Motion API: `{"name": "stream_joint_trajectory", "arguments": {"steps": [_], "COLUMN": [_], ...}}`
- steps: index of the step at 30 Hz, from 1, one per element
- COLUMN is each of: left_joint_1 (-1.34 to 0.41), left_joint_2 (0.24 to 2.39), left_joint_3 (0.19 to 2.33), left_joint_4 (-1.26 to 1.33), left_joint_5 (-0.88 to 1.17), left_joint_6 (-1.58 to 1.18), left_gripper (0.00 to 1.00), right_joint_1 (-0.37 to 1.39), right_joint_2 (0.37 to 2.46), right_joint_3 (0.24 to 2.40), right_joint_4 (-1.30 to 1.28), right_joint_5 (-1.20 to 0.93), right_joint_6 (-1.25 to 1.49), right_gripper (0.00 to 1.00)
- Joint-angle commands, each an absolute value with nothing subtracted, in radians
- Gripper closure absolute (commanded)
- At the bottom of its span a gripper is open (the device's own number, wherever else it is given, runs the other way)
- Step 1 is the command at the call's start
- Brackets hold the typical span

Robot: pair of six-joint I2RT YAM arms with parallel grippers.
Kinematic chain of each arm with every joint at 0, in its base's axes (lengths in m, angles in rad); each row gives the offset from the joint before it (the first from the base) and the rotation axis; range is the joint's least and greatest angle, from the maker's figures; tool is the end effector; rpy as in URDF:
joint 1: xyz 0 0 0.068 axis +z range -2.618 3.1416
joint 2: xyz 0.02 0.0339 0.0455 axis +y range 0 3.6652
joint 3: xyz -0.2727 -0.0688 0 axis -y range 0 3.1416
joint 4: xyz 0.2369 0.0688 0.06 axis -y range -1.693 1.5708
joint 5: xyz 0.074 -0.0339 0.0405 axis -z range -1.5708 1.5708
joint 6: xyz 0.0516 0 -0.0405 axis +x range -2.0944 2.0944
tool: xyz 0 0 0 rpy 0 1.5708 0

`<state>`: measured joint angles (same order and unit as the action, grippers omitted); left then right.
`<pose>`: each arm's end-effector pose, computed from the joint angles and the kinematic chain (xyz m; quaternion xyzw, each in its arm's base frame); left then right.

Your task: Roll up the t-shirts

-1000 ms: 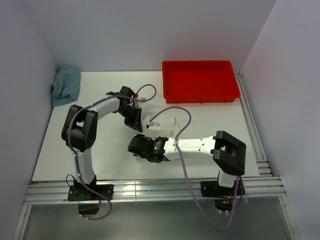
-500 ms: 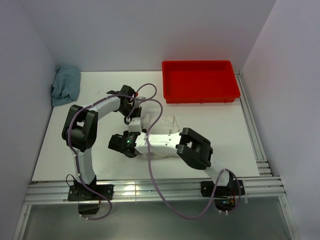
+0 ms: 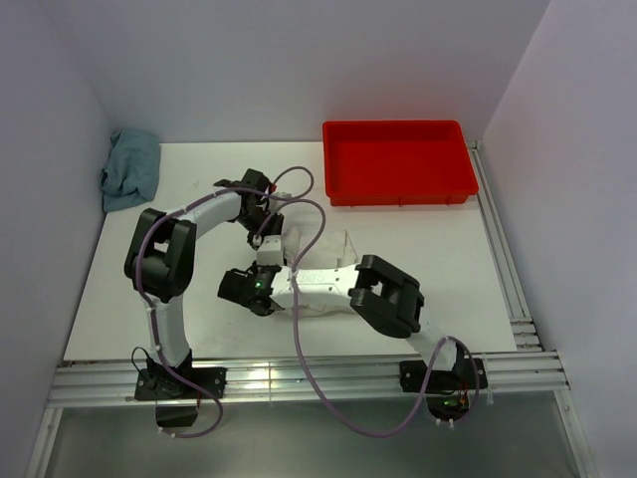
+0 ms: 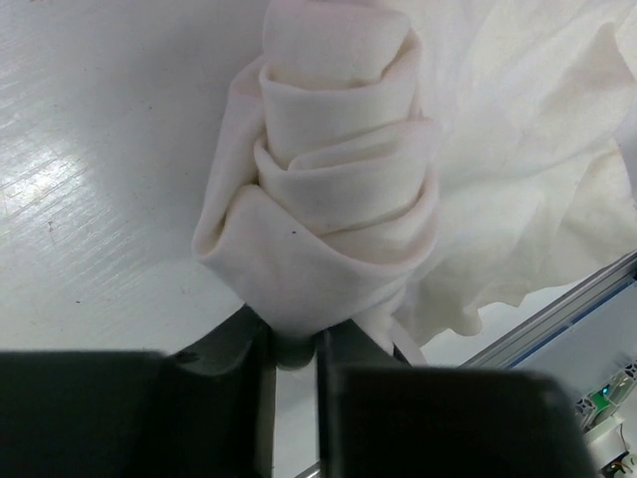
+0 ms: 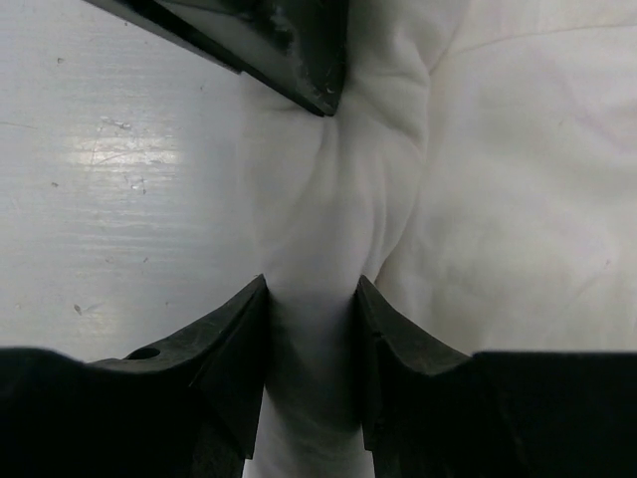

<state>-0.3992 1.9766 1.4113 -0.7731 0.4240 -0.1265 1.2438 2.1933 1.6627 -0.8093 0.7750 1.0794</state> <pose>0.3490 -0.1703 0.1700 0.1562 0.9587 -0.2313 0.0551 0.1752 0.4042 0.1590 -0.0321 0.9202 -0.0515 0.3868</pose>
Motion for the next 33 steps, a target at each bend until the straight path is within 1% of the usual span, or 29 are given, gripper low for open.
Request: {"name": "stream_joint_trajectory", "arguments": {"steps": [1, 2, 4, 5, 7, 8, 11, 12, 13, 17, 18, 19, 23, 27, 33], "left_joint_1": [-0.387, -0.385, -0.382, -0.38, -0.371, -0.362, -0.336, -0.33, -0.322, -0.29, -0.282, -0.267, -0.252, -0.252, -0.255], "left_joint_2": [2.013, 2.007, 1.994, 1.987, 1.965, 1.947, 1.913, 1.907, 1.901, 1.879, 1.878, 1.873, 1.894, 1.945, 2.008], "left_joint_3": [1.424, 1.428, 1.436, 1.442, 1.465, 1.48, 1.493, 1.49, 1.486, 1.425, 1.413, 1.39, 1.355, 1.316, 1.284], "left_joint_4": [-0.738, -0.736, -0.736, -0.739, -0.741, -0.739, -0.724, -0.721, -0.71, -0.667, -0.658, -0.649, -0.62, -0.595, -0.534], "left_joint_5": [0.219, 0.244, 0.274, 0.316, 0.373, 0.426, 0.501, 0.555, 0.584, 0.71, 0.779, 0.805, 0.885, 0.913, 0.956], "left_joint_6": [-0.068, -0.063, -0.046, -0.038, -0.017, -0.011, 0.001, 0.026, 0.034, 0.051, 0.063, 0.066, 0.097, 0.12, 0.109], "left_gripper": [0.79, 0.64, 0.5, 0.39, 0.31, 0.25, 0.19, 0.18, 0.17, 0.16, 0.16, 0.15, 0.15, 0.16, 0.16], "right_joint_1": [1.24, 1.238, 1.232, 1.221, 1.209, 1.195, 1.16, 1.151, 1.141, 1.101, 1.086, 1.078, 1.057, 1.035, 1.002], "right_joint_2": [2.086, 2.062, 1.984, 1.959, 1.895, 1.875, 1.803, 1.774, 1.761, 1.723, 1.721, 1.724, 1.755, 1.79, 1.865], "right_joint_3": [1.53, 1.449, 1.364, 1.283, 1.205, 1.125, 0.964, 0.924, 0.849, 0.684, 0.657, 0.616, 0.56, 0.479, 0.431], "right_joint_4": [-0.682, -0.639, -0.509, -0.467, -0.344, -0.3, -0.109, -0.057, 0.043, 0.289, 0.378, 0.417, 0.54, 0.775, 0.92], "right_joint_5": [0.691, 0.671, 0.637, 0.6, 0.563, 0.522, 0.428, 0.407, 0.388, 0.286, 0.246, 0.23, 0.172, 0.104, 0.023], "right_joint_6": [1.104, 1.109, 1.118, 1.127, 1.137, 1.147, 1.172, 1.178, 1.196, 1.25, 1.262, 1.281, 1.311, 1.361, 1.397], "right_gripper": [0.58, 0.58, 0.58, 0.58, 0.58, 0.58, 0.58, 0.58, 0.58, 0.59, 0.59, 0.59, 0.59, 0.59, 0.6]}}
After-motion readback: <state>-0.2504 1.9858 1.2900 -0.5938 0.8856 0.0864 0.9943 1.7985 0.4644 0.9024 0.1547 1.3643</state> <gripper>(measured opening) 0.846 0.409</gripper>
